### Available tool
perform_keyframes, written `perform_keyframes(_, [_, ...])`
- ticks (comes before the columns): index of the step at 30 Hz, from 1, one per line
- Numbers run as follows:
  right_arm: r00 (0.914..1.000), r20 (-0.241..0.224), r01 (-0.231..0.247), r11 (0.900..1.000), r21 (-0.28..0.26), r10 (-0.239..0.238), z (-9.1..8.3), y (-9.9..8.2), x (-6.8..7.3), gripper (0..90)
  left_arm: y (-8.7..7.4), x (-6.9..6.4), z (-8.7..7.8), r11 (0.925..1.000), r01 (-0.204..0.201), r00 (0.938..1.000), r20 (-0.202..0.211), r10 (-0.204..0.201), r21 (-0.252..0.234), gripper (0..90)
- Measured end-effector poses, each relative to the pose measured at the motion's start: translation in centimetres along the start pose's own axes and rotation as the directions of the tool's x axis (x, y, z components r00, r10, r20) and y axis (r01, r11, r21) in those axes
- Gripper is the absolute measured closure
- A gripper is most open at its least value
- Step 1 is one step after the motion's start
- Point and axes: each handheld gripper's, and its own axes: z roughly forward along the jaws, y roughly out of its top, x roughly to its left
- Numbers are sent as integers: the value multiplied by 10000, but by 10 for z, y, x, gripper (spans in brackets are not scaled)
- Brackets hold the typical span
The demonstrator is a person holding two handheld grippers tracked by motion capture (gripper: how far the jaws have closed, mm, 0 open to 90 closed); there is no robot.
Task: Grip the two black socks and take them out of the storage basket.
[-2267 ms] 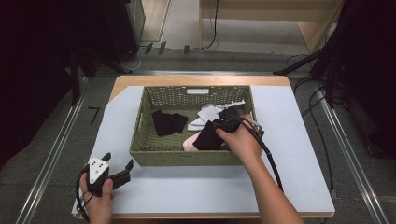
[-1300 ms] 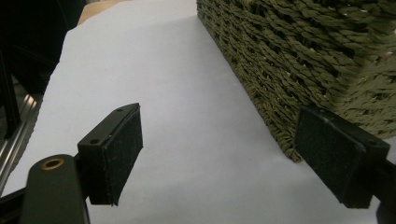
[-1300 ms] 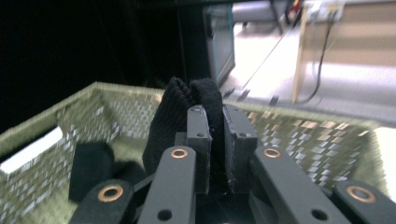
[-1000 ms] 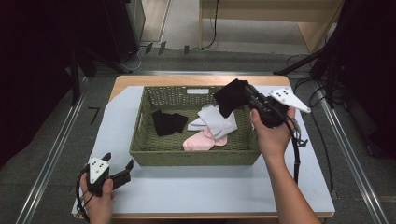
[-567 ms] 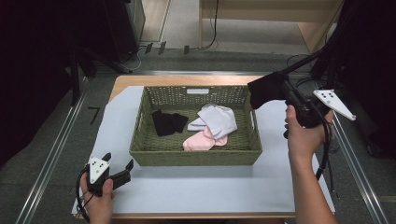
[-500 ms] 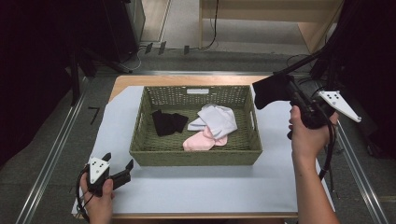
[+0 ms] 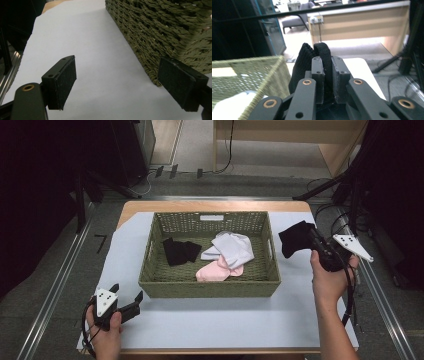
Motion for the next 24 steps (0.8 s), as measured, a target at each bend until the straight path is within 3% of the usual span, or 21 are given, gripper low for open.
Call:
perform_keyframes(5, [9992, 294, 257, 9978, 616, -275, 9, -19, -1, 771, 0, 0, 0, 10000, -41, 10000, 13, 41, 8, 171])
perform_keyframes(10, [9998, -205, -10, 9952, 983, 30, 15, -29, 4, 640, 0, 0, 0, 10000, -58, 10000, 4, 58, 11, 171])
perform_keyframes(20, [9986, -389, -348, 9994, -65, 345, 8, -11, 19, 542, 0, -1, 0, 9999, -109, 9999, 2, 109, 34, 171])
perform_keyframes(24, [9987, -489, -189, 9992, -346, 172, 5, -1, 29, 519, 0, -1, 0, 9999, -121, 9999, -29, 122, 38, 171])
